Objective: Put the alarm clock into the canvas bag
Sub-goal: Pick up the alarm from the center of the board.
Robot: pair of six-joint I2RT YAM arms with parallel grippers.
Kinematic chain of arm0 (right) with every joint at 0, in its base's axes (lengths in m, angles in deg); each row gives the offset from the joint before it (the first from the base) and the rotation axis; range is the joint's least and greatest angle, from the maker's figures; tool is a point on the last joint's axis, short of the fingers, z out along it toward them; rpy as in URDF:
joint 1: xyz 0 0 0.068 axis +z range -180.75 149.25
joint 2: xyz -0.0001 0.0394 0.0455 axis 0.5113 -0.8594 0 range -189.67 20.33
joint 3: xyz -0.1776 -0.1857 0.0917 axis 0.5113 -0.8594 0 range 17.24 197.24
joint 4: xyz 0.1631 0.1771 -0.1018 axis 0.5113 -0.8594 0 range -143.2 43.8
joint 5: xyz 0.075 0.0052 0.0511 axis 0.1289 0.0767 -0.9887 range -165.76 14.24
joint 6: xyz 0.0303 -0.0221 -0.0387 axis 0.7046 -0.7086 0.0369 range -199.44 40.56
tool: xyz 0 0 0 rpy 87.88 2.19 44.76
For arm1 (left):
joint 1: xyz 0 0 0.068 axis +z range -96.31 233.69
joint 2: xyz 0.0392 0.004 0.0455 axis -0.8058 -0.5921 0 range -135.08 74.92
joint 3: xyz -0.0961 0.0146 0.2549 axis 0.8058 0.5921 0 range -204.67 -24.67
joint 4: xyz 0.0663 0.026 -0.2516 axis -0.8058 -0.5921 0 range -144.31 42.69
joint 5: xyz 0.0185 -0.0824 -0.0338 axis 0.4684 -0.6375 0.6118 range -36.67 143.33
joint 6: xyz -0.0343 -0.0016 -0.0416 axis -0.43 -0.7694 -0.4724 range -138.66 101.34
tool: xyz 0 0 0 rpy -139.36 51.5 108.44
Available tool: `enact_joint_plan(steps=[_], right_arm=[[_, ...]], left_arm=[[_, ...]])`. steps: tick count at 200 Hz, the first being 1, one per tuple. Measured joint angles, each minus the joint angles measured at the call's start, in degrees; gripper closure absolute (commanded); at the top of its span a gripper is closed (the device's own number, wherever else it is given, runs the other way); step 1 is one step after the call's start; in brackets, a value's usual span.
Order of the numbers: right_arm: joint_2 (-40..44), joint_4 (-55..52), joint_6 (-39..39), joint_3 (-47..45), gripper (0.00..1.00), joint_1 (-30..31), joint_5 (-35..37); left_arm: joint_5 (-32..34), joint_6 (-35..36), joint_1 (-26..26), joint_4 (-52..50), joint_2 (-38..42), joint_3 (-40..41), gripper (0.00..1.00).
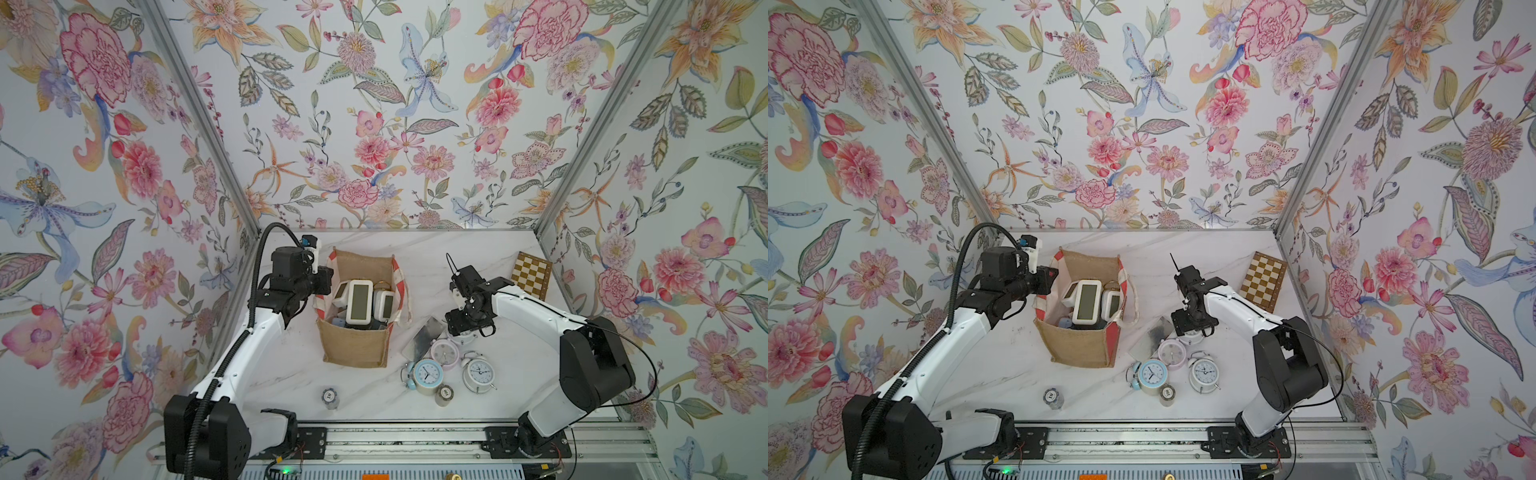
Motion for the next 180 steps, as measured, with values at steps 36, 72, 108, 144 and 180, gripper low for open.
enact_joint_plan(steps=[36,72,108,144,180], right_arm=[[1.2,-1.1,0.0,6.5,0.3,0.0,0.8],[1.4,-2.0,-0.3,15.0,0.31,0.0,0.8],[1.4,-2.1,-0.3,24.9,0.33,1.3,0.7],[-0.4,-2.2,-0.9,35.9,0.33,6.5,0.5],[-4.3,-1.6,-2.0,44.7,0.33,14.7,-0.4]], left_arm=[[0.0,0.0,0.0,-1.0,0.1,-0.1,0.74],[0.0,0.5,0.0,-3.1,1.2,-0.1,0.7],[0.2,0.6,0.0,-5.3,3.5,-0.1,0.7],[1.3,0.9,0.0,-7.6,4.4,-0.1,0.7],[1.6,1.1,0.0,-9.0,4.9,-0.1,0.78]])
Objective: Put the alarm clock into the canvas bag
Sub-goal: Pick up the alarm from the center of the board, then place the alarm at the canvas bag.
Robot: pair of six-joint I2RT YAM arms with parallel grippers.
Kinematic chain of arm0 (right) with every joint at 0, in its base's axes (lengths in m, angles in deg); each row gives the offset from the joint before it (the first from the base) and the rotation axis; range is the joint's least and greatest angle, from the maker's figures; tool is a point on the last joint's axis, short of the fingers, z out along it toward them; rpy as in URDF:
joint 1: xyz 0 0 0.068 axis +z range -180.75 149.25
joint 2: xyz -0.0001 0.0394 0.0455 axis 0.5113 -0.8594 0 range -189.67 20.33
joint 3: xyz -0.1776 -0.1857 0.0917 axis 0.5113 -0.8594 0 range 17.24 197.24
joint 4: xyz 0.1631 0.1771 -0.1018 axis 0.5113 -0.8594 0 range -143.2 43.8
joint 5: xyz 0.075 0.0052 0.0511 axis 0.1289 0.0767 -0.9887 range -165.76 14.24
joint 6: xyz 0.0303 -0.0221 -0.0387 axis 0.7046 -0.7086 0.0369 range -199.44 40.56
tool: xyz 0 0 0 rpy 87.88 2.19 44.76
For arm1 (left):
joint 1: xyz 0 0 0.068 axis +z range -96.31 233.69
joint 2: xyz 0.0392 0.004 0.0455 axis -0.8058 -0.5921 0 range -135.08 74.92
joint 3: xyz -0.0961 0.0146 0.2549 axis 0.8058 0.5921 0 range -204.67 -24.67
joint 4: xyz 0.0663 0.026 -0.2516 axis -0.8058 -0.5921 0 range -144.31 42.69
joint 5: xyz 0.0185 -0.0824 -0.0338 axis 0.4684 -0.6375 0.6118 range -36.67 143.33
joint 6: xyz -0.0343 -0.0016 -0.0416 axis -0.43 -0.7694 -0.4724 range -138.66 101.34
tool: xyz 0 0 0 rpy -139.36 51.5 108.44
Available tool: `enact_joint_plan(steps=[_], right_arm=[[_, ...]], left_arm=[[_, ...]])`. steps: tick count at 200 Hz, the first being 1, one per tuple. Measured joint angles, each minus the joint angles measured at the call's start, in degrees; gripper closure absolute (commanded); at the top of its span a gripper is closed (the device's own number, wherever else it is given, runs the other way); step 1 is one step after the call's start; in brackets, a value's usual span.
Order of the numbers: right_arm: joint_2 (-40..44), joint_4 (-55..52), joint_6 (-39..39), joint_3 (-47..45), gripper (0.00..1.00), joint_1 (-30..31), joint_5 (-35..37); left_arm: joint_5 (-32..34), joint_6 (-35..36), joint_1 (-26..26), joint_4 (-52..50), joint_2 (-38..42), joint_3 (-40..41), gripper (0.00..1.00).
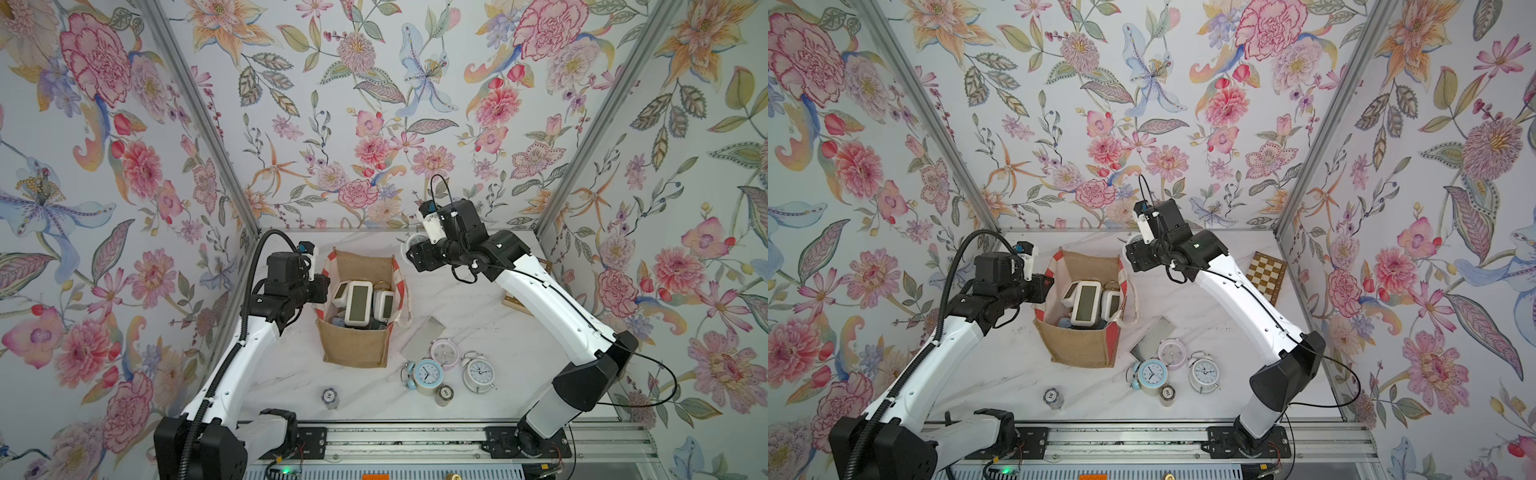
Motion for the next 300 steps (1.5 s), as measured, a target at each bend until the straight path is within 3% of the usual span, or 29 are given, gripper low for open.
enact_joint_plan(steps=[45,185,256,300], right_arm=[[-6.3,1.0,-0.1,5.8,0.33,6.4,-5.5],[-21.7,2.7,7.2,6.7,0.36,11.6,-27.4],[-22.3,5.1,8.4,0.7,0.38,10.4,-28.7],[-22.1,3.9,5.7,1.5,0.39,11.3,-23.6]], left_arm=[[0.6,0.2,0.0,-0.7,0.3,0.0,0.96],[1.9,0.5,0.0,-1.3,1.1,0.0,1.0],[2.1,0.5,0.0,-1.3,1.2,0.0,1.0],[2.1,0.5,0.0,-1.3,1.2,0.0,1.0]])
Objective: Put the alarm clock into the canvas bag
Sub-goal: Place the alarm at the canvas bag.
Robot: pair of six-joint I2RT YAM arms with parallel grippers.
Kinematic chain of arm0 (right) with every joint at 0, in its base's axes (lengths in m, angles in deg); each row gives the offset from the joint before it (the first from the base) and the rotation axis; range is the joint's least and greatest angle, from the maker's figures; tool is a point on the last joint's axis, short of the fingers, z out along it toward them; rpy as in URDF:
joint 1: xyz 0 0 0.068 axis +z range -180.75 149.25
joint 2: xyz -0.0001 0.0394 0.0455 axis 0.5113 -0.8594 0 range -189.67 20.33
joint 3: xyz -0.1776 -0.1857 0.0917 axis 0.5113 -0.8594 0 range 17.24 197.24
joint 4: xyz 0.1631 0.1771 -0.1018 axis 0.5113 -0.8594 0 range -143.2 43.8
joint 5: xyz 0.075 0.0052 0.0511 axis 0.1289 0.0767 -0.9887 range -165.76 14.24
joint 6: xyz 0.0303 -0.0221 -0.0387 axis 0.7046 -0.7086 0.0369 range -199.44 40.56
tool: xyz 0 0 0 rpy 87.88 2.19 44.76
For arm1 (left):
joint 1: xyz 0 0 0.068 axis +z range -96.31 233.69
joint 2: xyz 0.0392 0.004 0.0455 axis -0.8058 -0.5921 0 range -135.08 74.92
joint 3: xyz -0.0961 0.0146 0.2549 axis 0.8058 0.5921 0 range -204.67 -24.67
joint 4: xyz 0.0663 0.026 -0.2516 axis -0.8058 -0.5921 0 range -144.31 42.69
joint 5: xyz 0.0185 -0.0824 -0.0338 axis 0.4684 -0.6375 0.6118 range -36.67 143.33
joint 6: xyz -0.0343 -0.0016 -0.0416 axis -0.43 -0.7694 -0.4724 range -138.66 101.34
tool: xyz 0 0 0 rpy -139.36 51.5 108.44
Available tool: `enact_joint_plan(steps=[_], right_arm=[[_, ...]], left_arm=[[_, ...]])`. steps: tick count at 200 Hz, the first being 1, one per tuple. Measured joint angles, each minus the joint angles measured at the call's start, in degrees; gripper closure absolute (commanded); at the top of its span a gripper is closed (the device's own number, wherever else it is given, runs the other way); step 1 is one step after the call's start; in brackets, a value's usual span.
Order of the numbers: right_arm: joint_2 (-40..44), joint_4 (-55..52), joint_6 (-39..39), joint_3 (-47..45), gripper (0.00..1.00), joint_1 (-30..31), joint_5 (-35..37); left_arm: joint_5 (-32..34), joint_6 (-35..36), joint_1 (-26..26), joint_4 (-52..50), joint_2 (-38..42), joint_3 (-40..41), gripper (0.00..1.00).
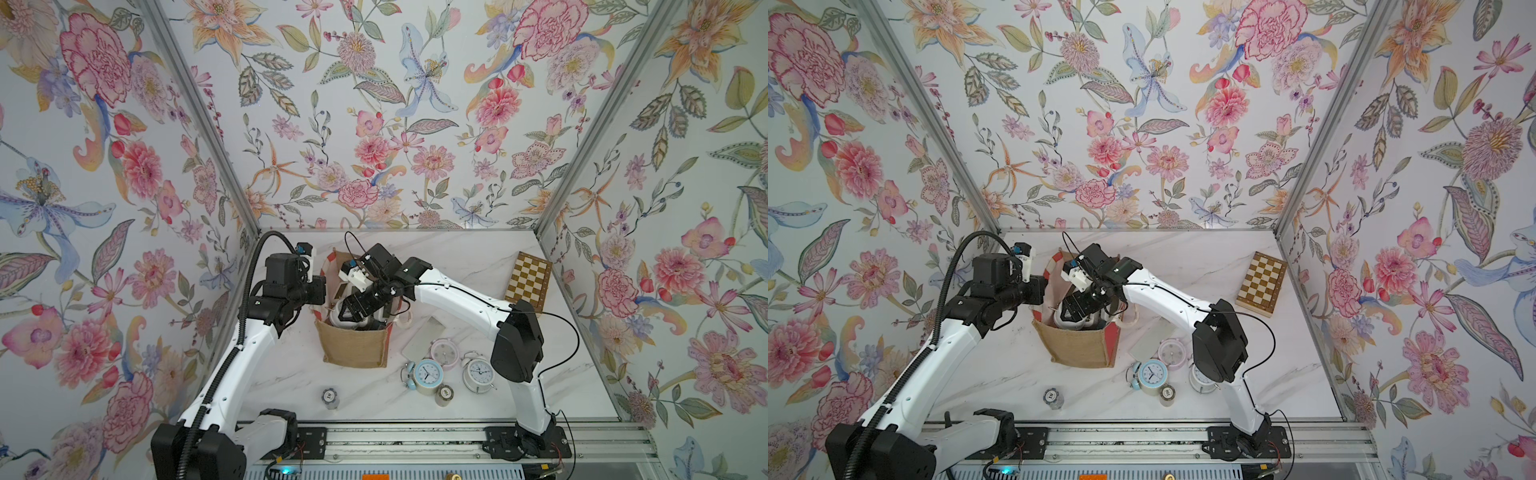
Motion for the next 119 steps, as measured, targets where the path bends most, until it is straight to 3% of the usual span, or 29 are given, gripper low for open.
enact_joint_plan(steps=[73,119], right_arm=[[-3.5,-9.2,-6.2,9.0,0.36,2.6,21.4],[-5.9,-11.8,-9.6,12.9,0.26,4.7,24.6]], left_arm=[[0.4,0.0,0.0,-0.2,0.0,-0.2,1.0],[0.4,0.0,0.0,-0.5,-0.2,-0.5,0.98]])
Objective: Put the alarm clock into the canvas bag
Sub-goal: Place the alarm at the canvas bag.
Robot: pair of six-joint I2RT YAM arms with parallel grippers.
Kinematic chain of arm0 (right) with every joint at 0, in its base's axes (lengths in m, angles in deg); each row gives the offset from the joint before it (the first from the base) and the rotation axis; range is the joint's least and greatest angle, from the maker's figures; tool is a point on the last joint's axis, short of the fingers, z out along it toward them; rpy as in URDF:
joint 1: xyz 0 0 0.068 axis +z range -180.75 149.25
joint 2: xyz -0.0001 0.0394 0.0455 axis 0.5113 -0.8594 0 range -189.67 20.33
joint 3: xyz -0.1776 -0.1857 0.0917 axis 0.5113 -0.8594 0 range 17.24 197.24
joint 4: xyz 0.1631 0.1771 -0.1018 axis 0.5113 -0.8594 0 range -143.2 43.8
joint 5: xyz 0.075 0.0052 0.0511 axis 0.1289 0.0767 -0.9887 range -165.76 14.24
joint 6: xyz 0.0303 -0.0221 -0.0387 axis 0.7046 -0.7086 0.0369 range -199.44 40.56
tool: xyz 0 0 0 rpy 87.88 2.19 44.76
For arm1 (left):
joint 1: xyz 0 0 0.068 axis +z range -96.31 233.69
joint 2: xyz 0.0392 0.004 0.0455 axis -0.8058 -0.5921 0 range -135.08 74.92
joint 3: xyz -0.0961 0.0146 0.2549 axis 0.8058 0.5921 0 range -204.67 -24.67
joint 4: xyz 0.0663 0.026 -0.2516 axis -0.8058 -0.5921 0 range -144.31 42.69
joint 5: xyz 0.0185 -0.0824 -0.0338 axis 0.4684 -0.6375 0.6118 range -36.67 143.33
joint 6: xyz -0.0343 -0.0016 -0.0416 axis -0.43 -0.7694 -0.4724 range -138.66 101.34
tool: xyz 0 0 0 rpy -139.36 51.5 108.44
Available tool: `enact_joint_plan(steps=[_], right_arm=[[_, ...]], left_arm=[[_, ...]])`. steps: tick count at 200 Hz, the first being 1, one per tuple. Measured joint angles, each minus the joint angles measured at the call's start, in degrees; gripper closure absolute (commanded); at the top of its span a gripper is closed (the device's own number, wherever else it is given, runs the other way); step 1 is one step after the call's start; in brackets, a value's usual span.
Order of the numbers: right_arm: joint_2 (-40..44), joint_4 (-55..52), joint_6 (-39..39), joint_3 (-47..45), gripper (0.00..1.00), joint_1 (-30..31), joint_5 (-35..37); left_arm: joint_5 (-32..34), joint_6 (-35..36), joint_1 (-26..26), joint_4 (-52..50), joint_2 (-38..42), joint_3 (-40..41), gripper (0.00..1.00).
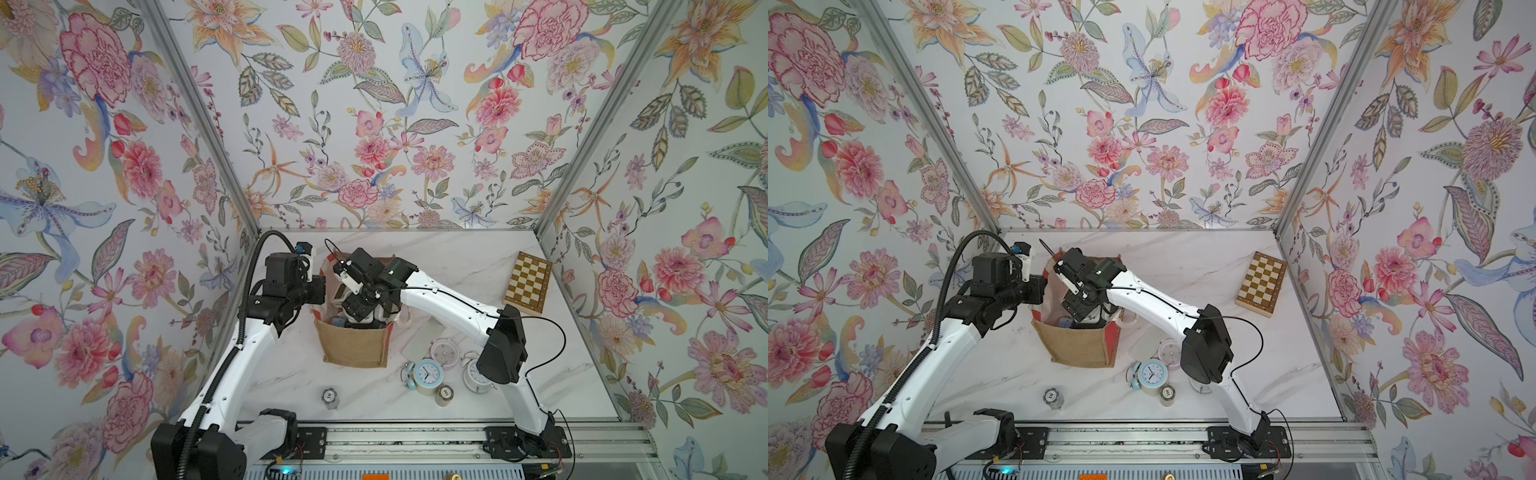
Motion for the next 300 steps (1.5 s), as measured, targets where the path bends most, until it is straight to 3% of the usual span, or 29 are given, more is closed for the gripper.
enact_joint_plan(steps=[50,91,165,300], right_arm=[[-1.1,-1.4,-2.1,1.9,0.12,0.0,-10.0],[-2.1,-4.4,-2.6,1.9,0.0,0.0,-12.4],[-0.8,-5.9,-2.6,2.9,0.01,-0.2,-11.9],[13.9,-5.8,-3.0,-0.2,0.0,-6.4,-8.0]], left_arm=[[0.0,-0.2,0.0,0.0,-0.3,-0.1,0.96],[0.0,-0.2,0.0,0.1,-0.3,-0.1,0.96],[-0.1,-0.2,0.0,0.2,-0.5,-0.1,0.96],[-0.9,-0.2,0.0,0.5,-0.6,-0.1,0.96]])
